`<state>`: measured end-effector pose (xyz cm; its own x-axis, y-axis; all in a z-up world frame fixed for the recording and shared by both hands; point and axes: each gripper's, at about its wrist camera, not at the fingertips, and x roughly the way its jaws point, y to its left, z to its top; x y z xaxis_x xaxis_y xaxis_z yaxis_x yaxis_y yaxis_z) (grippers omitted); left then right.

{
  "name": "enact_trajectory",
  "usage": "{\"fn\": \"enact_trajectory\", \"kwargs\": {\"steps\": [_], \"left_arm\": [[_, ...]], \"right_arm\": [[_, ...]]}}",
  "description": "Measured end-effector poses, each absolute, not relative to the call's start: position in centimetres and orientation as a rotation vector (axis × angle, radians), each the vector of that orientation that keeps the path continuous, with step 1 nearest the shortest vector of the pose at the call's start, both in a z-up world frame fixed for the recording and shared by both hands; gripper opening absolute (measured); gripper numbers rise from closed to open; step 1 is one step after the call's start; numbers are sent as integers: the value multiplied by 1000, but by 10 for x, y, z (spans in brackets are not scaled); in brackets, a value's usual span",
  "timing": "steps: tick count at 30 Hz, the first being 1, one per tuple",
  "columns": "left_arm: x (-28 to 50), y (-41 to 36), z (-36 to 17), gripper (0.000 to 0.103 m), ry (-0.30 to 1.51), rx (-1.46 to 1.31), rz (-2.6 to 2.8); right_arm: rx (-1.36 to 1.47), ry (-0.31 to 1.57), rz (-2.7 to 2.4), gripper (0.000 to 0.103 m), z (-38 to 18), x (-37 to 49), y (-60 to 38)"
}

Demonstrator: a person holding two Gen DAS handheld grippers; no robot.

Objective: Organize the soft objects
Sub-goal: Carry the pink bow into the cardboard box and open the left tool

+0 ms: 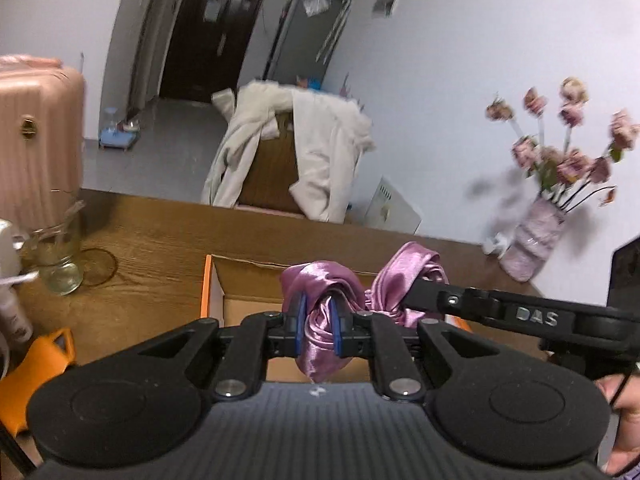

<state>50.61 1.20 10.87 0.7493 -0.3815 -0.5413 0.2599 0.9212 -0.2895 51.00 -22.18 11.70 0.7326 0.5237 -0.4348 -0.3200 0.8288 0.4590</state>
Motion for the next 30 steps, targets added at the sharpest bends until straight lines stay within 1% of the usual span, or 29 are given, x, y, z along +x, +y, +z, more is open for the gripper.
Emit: {"fn": "enact_trajectory", "kwargs": {"steps": [3,9,10,12,13,14,15,16,17,19,21,23,24,26,27,28,29,30], "left_arm": [[550,10,90,13,695,-176,-324],[607,1,49,14,815,-112,-253],[611,0,44,15,819,-97,-254],[614,-3,40,16,807,-60,-268],[614,-5,40,19,799,-43,-267],[614,-5,40,26,796,-38,-261],[613,-4,42,31,794,-40,-257],[611,-2,44,39,791,-40,-253],[608,0,48,41,785,-39,-241],[600,4,58,41,774,-36,-225],[591,9,71,44,758,-38,-216],[576,14,88,53,730,-37,-201],[565,16,98,55,713,-34,-194],[546,19,115,62,685,-26,-191],[534,20,123,65,669,-22,-191],[519,21,131,73,651,-17,-195],[505,22,137,78,631,-14,-198],[486,24,143,79,605,-12,-201]], "right_arm": [[405,685,439,4,94,566,-218],[467,858,368,5,37,626,-209],[468,884,358,8,29,632,-205],[459,921,335,13,18,641,-201],[455,940,326,19,14,644,-199],[463,958,322,24,11,647,-198],[469,967,317,26,10,648,-198],[460,970,308,33,10,651,-197],[448,964,303,37,13,651,-197],[427,944,292,37,24,645,-199],[421,925,294,37,40,634,-203],[406,897,296,43,60,620,-209],[397,877,296,44,72,609,-213],[379,837,305,52,95,586,-221],[366,817,315,54,105,572,-224],[344,792,330,57,116,558,-228],[315,765,345,62,126,539,-231],[288,738,357,65,135,520,-235]]}}
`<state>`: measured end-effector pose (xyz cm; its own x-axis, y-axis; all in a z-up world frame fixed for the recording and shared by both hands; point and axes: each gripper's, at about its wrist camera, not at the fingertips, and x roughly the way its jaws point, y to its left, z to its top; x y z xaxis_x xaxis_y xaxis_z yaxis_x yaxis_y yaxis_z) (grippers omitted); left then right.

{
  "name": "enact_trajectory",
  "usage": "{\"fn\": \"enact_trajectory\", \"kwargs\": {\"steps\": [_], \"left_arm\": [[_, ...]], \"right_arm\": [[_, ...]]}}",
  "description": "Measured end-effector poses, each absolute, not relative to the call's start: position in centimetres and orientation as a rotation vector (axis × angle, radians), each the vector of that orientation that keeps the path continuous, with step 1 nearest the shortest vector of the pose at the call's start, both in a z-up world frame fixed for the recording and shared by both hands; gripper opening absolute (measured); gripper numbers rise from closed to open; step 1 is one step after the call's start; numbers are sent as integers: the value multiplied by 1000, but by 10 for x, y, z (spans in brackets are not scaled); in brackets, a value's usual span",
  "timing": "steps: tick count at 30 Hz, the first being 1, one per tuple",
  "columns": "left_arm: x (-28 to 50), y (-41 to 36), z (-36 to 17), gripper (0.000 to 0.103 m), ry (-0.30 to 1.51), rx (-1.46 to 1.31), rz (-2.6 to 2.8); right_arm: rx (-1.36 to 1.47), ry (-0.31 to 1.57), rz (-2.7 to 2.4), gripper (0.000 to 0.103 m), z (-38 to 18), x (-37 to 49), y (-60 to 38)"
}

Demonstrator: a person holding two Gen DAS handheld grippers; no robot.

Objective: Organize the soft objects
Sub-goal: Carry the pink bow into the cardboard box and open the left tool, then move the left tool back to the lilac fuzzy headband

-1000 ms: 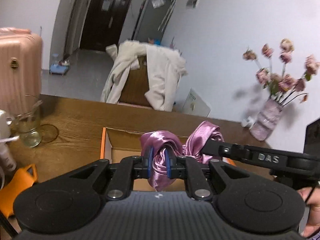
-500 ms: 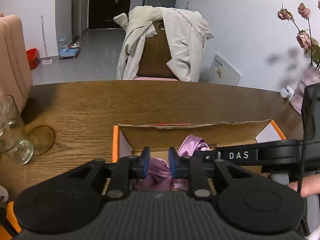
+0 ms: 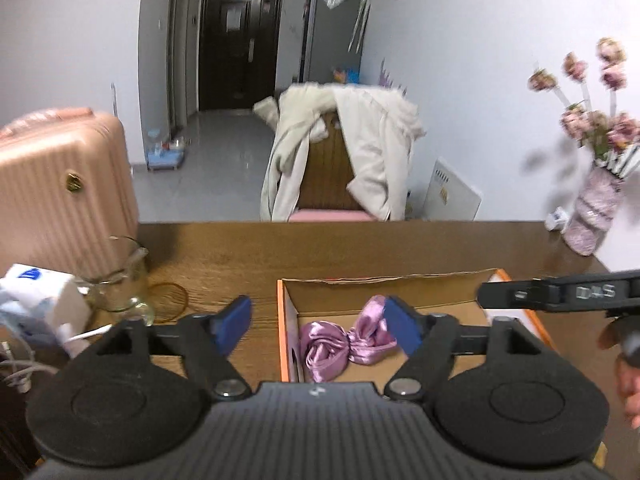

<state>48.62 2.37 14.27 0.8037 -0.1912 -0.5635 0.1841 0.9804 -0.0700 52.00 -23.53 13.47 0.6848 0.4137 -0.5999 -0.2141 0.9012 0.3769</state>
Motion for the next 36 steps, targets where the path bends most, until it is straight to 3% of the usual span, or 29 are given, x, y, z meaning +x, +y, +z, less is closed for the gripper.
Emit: {"fn": "enact_trajectory", "kwargs": {"steps": [8,13,21,36], "left_arm": [[341,33,135,96,413,-3,-218],[270,31,103,96,380,-60,-191],[202,16,67,100,369,-47,-180],[156,6,48,103,365,3,-159]], "right_arm": [[125,539,446,88,156,355,-260],[40,404,393,88,131,263,-270],[30,338,269,89,95,176,-275],[50,370,282,89,46,135,-259]]}}
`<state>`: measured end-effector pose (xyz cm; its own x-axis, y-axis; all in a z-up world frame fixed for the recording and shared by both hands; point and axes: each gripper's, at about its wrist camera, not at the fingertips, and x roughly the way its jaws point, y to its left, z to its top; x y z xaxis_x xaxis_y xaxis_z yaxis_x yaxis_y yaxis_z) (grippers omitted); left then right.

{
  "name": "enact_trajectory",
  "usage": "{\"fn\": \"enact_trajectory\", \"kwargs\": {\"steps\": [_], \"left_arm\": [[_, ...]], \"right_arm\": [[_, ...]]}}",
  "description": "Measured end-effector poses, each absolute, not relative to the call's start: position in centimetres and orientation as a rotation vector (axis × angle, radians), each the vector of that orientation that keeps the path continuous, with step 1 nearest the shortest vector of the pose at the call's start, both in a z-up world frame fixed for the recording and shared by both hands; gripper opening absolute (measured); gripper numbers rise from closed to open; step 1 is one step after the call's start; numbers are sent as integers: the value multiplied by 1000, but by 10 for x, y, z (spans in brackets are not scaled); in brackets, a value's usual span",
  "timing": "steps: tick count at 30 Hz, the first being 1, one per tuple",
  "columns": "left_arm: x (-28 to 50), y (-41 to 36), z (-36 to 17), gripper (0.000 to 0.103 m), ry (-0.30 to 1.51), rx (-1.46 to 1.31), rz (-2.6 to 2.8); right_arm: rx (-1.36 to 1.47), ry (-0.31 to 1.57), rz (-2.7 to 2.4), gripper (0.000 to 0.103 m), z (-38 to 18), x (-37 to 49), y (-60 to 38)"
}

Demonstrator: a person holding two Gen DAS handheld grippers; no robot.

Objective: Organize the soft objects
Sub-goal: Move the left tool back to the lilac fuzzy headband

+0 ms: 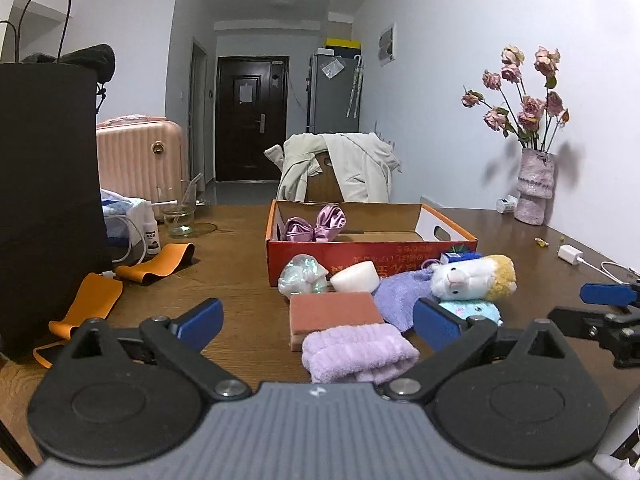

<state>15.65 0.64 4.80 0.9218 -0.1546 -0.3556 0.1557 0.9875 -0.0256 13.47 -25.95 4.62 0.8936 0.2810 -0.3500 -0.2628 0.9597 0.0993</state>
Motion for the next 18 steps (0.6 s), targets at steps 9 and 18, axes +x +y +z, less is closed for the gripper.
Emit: {"fn": "enact_trajectory", "kwargs": {"steps": [9,18], "left_arm": [[166,-6,25,103,433,32,-212],[209,2,-1,84,531,-8,-235]], "right_arm": [[115,379,291,88,34,140,-267],[134,499,437,67,7,183,-226]]}}
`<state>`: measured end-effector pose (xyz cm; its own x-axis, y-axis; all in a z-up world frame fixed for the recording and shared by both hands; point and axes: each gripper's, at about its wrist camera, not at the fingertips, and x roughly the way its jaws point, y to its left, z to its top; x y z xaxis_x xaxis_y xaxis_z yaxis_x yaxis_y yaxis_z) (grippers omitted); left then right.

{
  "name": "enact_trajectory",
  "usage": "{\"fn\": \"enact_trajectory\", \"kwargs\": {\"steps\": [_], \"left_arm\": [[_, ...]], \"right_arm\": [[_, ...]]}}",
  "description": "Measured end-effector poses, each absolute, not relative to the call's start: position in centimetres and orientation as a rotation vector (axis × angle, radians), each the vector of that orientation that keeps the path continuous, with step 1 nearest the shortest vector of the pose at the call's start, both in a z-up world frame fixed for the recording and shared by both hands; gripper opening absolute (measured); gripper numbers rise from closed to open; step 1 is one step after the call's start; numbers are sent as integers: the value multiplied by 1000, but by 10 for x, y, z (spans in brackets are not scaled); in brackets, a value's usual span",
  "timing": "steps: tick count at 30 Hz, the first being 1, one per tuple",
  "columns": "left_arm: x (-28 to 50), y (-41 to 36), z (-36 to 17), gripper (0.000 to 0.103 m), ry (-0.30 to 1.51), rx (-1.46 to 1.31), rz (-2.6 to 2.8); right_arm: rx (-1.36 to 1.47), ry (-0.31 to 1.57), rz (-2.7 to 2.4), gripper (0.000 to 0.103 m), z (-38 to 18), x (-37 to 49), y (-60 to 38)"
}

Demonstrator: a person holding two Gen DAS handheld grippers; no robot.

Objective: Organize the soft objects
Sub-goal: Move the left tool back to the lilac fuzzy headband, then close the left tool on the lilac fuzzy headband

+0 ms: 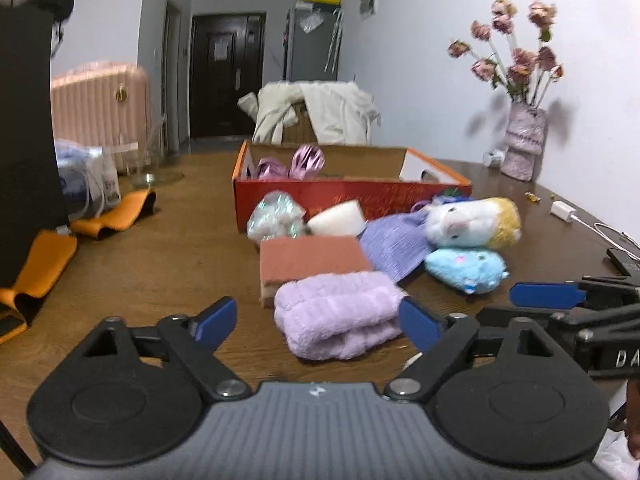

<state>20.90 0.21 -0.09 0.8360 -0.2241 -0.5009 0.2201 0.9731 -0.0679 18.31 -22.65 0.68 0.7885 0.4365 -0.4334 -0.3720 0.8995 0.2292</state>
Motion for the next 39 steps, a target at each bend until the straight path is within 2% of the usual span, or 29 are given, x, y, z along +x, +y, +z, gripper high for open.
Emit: {"fn": "enact_trajectory", "kwargs": {"steps": [2,5,12,22,24,25,26,31,39], "left_arm": [[224,9,-8,74,574,-49,-233],[245,20,-17,66,632,-109,-235],[281,34,-28,61,714,-278,-306],[296,37,-34,60,725,-297,-353],[295,38,-34,59,726,-306,-356],[294,39,-35,53,730,-315,-360],[294,40,-35,43,740,-332,-375],[288,37,-24,31,744,-355,-383],[298,13,38,31,597,-337,-498]], "right_arm": [[144,516,445,63,2,196,-220],[207,553,449,57,-6,220,-220],[319,627,482,49,-23,276,-218],[417,701,547,42,-38,306,-216],[432,717,566,38,-38,308,-215],[436,725,575,34,-38,308,-214],[433,728,587,26,-38,308,-212],[410,698,592,18,-33,298,-208],[374,505,556,17,33,282,-235]]}}
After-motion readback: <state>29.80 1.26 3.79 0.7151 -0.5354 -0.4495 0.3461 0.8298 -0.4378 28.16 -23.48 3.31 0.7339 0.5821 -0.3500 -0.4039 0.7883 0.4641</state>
